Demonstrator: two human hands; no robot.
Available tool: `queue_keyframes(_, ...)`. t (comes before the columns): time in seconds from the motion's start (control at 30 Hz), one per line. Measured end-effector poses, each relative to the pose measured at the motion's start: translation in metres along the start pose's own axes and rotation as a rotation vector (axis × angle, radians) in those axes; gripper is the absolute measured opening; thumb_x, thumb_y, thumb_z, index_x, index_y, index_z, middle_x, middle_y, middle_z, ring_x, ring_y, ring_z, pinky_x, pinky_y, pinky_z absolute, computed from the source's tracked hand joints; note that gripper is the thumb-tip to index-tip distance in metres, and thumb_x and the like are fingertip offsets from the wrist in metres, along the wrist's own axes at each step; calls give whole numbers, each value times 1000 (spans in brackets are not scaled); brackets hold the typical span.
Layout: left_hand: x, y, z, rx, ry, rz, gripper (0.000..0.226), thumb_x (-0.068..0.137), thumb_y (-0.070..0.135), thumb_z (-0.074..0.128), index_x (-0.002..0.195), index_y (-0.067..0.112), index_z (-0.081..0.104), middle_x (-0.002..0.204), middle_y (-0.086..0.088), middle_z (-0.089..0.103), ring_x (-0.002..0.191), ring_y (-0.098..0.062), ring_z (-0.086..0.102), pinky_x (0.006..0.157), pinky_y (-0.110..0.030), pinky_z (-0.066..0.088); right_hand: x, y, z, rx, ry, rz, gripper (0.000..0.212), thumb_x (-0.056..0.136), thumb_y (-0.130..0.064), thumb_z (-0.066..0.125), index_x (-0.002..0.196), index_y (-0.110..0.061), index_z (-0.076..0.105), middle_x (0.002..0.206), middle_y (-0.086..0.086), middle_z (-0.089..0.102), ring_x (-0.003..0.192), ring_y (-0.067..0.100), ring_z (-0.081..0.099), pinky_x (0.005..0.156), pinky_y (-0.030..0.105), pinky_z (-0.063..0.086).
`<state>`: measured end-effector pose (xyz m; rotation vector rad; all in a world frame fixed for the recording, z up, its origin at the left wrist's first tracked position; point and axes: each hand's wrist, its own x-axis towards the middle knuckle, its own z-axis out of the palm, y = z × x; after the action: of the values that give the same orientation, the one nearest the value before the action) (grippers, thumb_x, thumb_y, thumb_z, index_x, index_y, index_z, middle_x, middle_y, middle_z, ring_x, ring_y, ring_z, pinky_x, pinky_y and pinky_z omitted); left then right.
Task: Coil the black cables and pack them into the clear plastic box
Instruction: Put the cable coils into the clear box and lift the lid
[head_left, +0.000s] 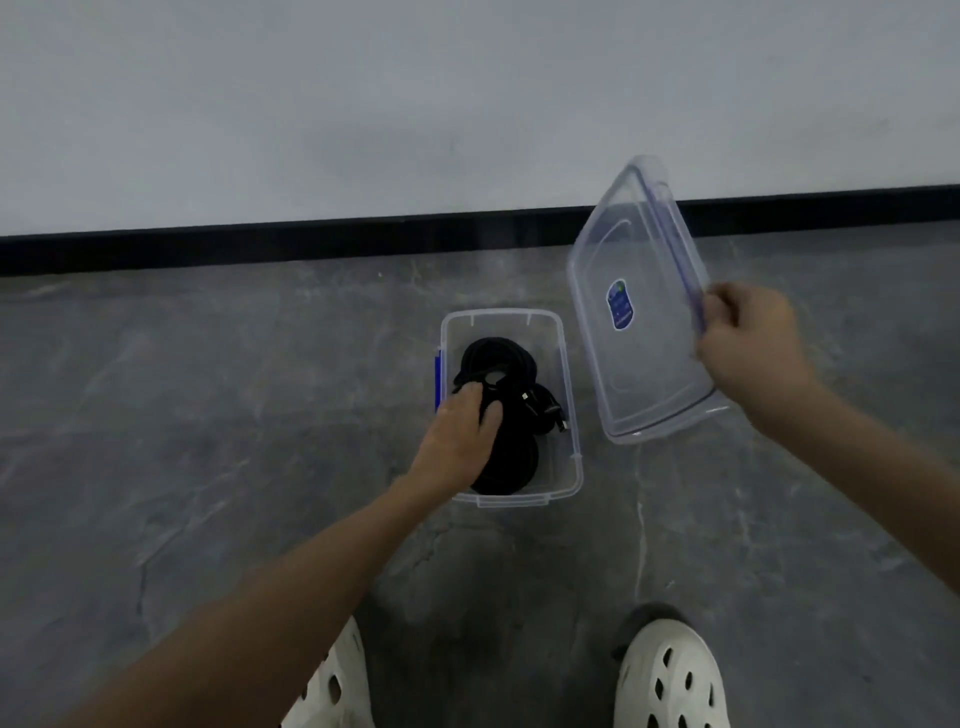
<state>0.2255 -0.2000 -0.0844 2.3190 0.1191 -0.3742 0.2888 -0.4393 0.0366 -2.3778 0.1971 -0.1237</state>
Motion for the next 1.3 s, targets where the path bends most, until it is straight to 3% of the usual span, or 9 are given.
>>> queue_keyframes(0.03,-1,14,-4,-163,16,-58,31,103,32,37,110,9,57,101,-9,60,103,-29,56,79,-30,42,-3,-6,-2,66,-7,11,23,95,-1,41,82,9,57,72,18,53,71,36,56,69,47,48)
queue_keyframes(0.2,10,29,-14,-625,-20,-271,39,97,52,43,101,21,66,99,2,68,98,-16,63,98,-40,47,-16,-12,31,391,-101,240,25,97,0,40,89,4,63,58,7,50,51,14,45,51,29,38)
queue_keyframes(0.33,13,9,-15,-492,147,-346,32,98,33,51,104,4,64,101,-17,69,99,-34,65,86,-40,51,-33,7,79,352,-193,317,25,97,-5,44,88,5,65,75,21,63,72,18,52,62,24,42)
queue_keyframes(0.4,10,-1,-16,-375,172,-338,33,99,30,51,110,1,61,105,-18,67,98,-32,63,81,-36,47,-41,18,95,290,-236,342,26,96,-2,42,89,-2,67,80,14,64,75,19,56,62,20,46)
queue_keyframes(0.47,7,-9,-15,-271,129,-356,36,100,32,49,117,1,57,108,-13,63,97,-26,59,80,-33,43,-48,28,114,275,-285,397,28,95,-3,40,98,0,68,92,14,67,85,27,61,75,33,53)
queue_keyframes(0.67,16,-13,3,-147,224,-286,34,99,30,50,119,3,53,126,-19,56,115,-35,53,98,-45,44,-57,48,150,76,-293,431,40,101,-26,40,121,6,52,125,26,51,116,38,49,97,42,38)
queue_keyframes(0.87,11,-31,20,-29,188,-263,40,100,30,48,122,-3,49,130,-20,50,120,-36,47,103,-47,38,-62,57,157,118,-323,438,28,101,-18,40,111,6,53,113,22,57,95,28,52,76,30,34)
queue_keyframes(1.07,7,-43,23,-60,155,-302,47,101,32,46,127,-7,45,126,-25,54,117,-40,51,101,-51,40,-70,58,162,79,-365,391,12,101,-13,41,102,-3,46,106,20,57,92,28,53,77,35,39)
queue_keyframes(1.3,-4,-44,30,-137,176,-307,32,100,32,46,114,3,52,112,-17,62,102,-35,60,89,-50,50,-80,62,159,101,-390,415,21,101,-13,42,115,0,49,105,15,58,91,26,54,80,37,44)
